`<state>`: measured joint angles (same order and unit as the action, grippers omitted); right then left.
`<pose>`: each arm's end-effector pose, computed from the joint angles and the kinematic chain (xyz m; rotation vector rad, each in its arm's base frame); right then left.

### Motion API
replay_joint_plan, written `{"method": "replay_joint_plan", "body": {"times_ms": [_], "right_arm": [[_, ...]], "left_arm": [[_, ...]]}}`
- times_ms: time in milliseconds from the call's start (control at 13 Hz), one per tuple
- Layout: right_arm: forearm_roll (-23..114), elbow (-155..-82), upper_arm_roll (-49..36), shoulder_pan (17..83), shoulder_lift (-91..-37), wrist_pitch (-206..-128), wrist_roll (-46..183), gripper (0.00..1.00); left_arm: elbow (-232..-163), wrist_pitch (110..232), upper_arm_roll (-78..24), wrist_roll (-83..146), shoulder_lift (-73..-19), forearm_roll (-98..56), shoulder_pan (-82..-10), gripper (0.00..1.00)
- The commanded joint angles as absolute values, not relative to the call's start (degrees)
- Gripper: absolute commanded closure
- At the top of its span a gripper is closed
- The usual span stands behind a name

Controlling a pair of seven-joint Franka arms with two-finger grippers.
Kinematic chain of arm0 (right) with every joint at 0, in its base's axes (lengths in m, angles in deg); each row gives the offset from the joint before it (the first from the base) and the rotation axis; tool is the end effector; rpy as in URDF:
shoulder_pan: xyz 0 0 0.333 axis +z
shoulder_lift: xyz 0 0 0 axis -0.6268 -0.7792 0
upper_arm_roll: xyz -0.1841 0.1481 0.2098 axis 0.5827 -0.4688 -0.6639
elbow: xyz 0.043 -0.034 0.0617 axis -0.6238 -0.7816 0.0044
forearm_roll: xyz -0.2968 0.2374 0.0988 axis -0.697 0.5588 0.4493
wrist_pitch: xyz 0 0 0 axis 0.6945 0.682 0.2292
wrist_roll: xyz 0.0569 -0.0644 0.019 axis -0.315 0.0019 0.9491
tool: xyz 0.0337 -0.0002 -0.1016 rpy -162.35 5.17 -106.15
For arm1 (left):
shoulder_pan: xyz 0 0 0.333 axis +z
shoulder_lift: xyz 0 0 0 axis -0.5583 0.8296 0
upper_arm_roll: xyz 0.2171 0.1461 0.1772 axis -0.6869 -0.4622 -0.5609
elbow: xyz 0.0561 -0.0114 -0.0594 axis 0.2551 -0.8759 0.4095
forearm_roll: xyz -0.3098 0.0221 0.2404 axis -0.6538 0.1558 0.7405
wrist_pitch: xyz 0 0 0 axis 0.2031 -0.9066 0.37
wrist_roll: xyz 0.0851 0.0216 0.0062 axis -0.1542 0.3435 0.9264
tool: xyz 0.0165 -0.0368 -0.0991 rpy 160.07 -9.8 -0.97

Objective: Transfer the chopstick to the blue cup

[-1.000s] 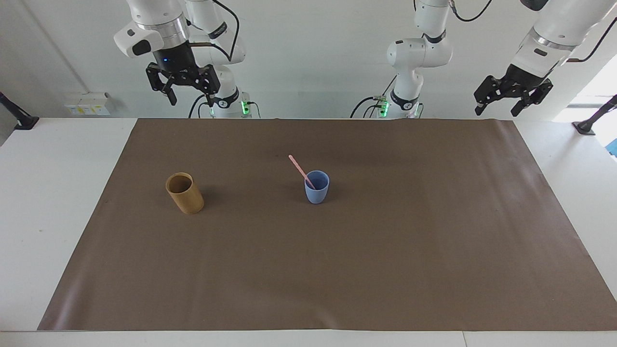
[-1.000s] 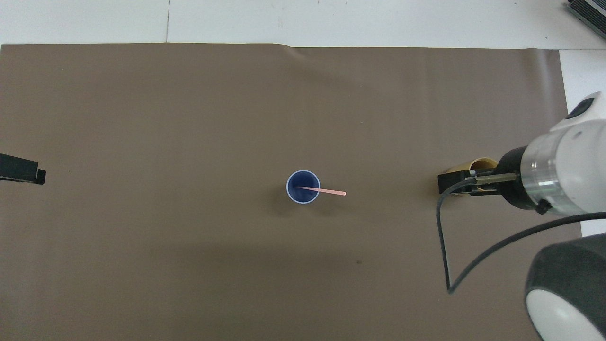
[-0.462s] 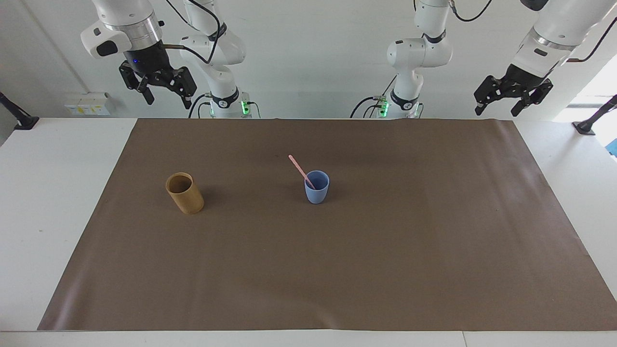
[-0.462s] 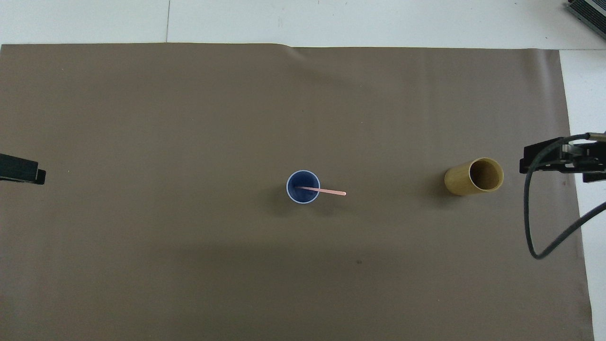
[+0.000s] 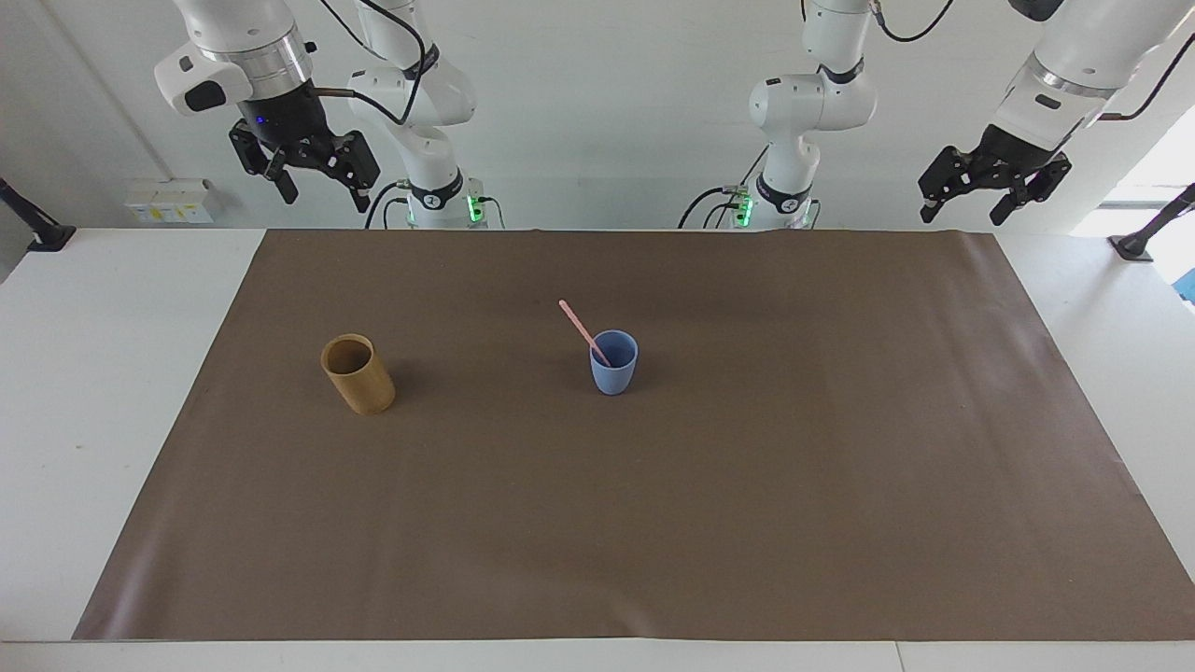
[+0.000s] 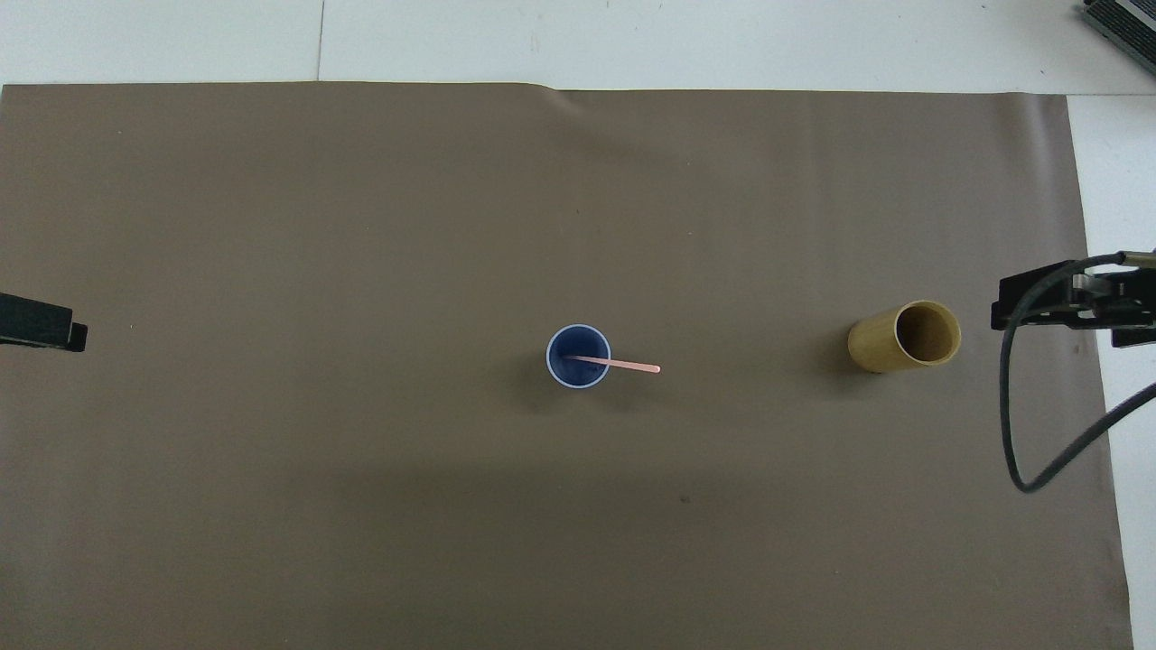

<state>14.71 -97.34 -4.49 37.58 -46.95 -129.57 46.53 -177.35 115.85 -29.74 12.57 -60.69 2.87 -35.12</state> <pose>0.5258 0.0327 0.6838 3.1174 -0.2698 -0.0277 0.5152 -0.0124 0.6627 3.1158 -0.1307 -0.0458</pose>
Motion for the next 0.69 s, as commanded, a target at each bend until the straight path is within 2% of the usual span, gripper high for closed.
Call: {"method": "replay_joint_plan", "body": {"times_ms": [0, 615], "right_arm": [[15.7, -97.1, -4.6, 37.1, -47.0, -129.1, 45.9, 0.00], [15.4, -98.8, -4.6, 36.8, -46.2, -130.3, 43.5, 0.00]], "left_arm": [[-178.4, 115.0, -29.4, 11.8, -61.8, 3.6, -35.6, 0.00], [-179.5, 116.3, -29.2, 12.8, -61.9, 3.5, -35.5, 0.00]]}}
